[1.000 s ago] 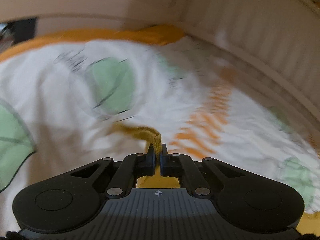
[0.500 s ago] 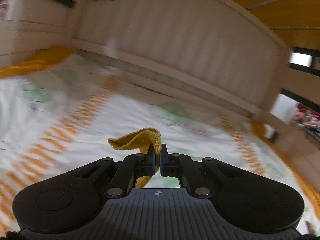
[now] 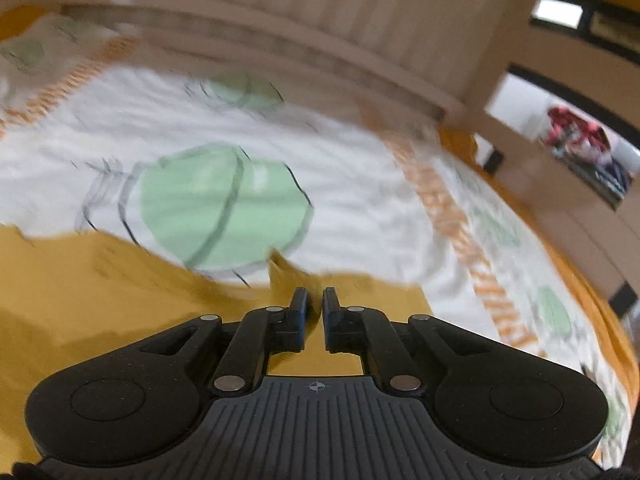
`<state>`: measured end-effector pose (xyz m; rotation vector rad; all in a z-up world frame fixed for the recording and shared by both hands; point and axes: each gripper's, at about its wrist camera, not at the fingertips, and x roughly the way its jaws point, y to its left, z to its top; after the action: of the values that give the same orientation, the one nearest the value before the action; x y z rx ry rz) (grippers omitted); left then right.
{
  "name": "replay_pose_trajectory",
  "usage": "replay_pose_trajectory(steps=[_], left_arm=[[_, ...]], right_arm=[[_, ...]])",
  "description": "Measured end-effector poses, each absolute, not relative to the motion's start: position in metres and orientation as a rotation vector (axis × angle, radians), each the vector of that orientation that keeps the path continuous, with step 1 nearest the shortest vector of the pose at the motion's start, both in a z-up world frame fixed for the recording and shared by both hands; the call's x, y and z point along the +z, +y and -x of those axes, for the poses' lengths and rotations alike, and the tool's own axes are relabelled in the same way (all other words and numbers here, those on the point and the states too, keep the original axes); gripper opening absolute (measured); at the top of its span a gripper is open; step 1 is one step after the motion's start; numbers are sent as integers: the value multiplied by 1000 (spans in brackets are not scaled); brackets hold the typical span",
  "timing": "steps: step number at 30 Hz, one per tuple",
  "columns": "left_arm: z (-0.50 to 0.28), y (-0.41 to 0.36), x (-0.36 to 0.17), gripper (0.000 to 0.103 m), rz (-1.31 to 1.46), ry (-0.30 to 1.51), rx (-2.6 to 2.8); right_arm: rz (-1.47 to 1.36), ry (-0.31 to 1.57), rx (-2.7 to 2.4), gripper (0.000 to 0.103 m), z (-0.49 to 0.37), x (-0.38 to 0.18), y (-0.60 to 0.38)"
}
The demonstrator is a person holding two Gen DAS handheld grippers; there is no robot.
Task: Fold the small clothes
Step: 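Lift the sleeve across the sweater body and open the left tool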
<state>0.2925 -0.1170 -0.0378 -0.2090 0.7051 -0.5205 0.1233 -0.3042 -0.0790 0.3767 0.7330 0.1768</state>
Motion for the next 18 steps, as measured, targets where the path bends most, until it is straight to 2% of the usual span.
replay_pose_trajectory(steps=[3, 5, 10, 18], left_arm=[[-278, -121, -39, 11, 149, 692, -539], [-268, -115, -33, 27, 104, 658, -538], [-245, -84, -35, 27, 25, 632, -448], [-240, -4, -75, 27, -20, 704, -206]], right_arm=[[-374, 735, 172, 102, -124, -80, -306], [-371, 737, 168, 102, -126, -80, -306], [-358, 739, 173, 102, -134, -78, -303], [-338, 719, 208, 102, -163, -70, -290]])
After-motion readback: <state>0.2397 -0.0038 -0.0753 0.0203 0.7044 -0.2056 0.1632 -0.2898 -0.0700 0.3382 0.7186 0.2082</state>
